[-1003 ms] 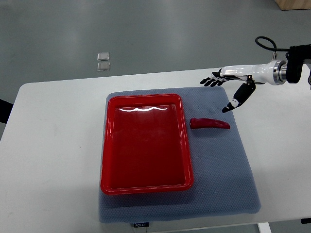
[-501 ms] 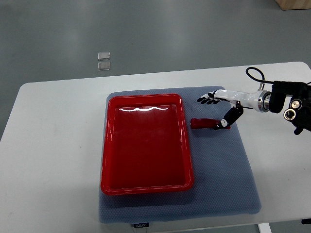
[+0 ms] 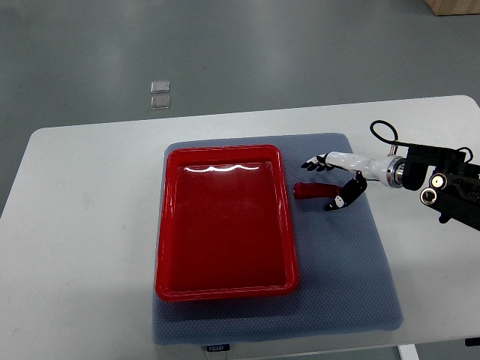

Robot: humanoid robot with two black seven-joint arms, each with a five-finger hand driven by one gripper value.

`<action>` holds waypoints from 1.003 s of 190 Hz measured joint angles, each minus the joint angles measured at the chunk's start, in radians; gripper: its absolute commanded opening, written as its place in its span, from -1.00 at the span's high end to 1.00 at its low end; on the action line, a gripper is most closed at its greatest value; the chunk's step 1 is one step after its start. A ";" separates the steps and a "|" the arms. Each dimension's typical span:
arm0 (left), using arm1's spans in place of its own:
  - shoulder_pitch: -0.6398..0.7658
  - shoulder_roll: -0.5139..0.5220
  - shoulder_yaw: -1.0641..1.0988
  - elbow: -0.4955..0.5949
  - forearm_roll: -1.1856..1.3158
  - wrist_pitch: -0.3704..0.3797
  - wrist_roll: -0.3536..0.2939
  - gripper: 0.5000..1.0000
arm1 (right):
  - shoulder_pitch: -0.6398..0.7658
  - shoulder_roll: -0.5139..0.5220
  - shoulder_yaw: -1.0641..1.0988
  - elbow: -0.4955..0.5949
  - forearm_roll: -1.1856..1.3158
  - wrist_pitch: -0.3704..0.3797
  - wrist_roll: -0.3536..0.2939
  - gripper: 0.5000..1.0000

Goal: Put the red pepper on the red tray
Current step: 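Lift the red pepper with the right hand toward the tray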

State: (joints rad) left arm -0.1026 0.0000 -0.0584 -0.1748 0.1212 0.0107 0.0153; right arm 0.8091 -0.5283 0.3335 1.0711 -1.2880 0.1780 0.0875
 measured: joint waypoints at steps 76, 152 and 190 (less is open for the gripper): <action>0.001 0.000 0.002 0.002 0.000 0.001 0.000 -1.00 | -0.020 0.008 0.000 -0.019 -0.039 -0.024 0.007 1.00; 0.001 0.000 0.002 0.001 0.000 0.002 0.000 -1.00 | 0.058 -0.084 0.010 0.023 -0.031 -0.012 0.012 1.00; 0.000 0.000 0.002 0.001 0.000 0.002 0.000 -1.00 | 0.159 -0.115 0.017 0.074 -0.024 0.006 0.012 1.00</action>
State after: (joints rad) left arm -0.1027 0.0000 -0.0566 -0.1735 0.1211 0.0123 0.0153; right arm 0.9684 -0.6435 0.3504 1.1453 -1.3116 0.1840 0.0999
